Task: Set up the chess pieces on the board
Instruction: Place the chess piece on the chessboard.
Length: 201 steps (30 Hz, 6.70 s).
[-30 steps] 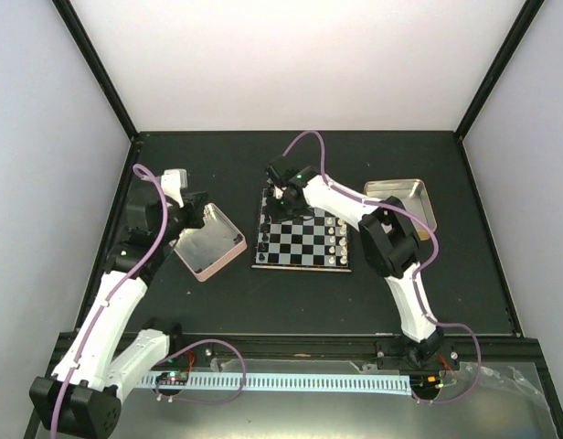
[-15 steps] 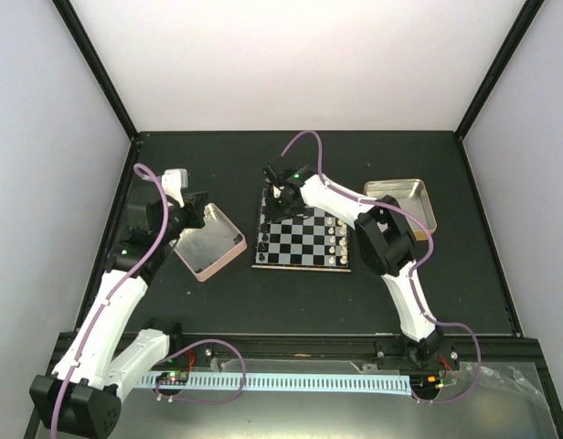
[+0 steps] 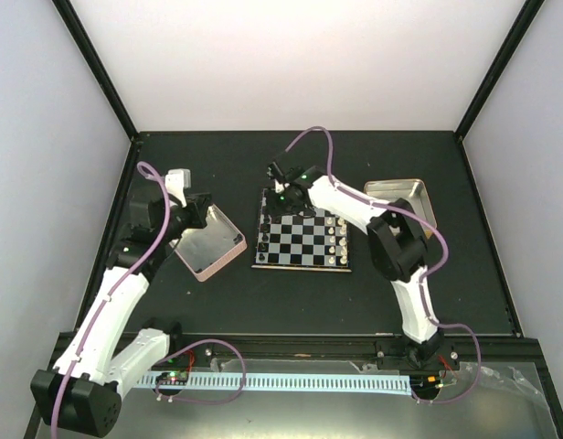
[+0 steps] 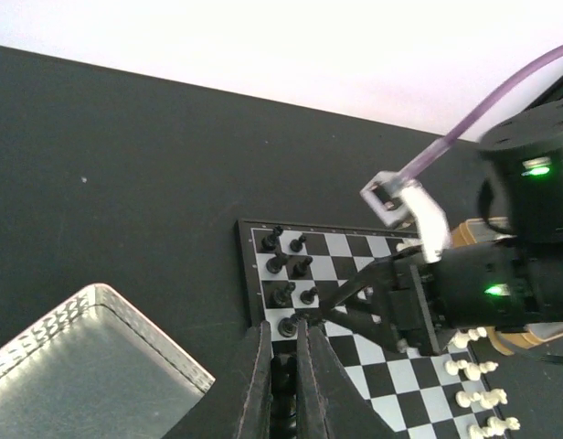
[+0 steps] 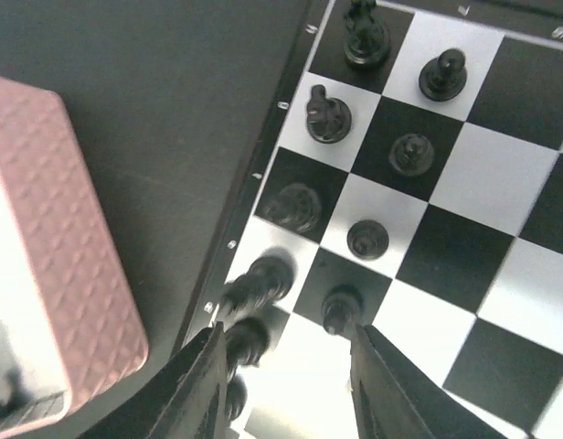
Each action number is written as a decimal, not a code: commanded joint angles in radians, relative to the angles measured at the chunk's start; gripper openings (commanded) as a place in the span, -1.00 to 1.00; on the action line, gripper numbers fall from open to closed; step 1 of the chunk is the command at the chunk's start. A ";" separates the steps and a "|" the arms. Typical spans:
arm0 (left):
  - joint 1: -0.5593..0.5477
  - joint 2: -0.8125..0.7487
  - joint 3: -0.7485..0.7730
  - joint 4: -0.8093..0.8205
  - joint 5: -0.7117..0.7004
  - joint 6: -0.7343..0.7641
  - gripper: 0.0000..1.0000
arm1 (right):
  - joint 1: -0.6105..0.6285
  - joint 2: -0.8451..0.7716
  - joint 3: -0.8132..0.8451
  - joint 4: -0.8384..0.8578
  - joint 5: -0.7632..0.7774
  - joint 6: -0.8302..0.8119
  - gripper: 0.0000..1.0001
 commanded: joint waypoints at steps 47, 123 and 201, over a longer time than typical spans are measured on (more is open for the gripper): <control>-0.075 0.153 -0.026 0.420 0.486 -0.812 -0.96 | 0.083 -0.586 -0.564 0.741 -0.352 -0.152 -0.14; -0.074 0.261 0.198 -0.046 0.764 -0.189 -0.97 | 0.086 -0.780 -0.761 0.715 -0.374 -0.568 0.33; -0.624 1.038 0.440 -0.093 -0.733 -0.199 -0.51 | -0.123 -0.951 -1.051 0.612 0.368 0.270 0.43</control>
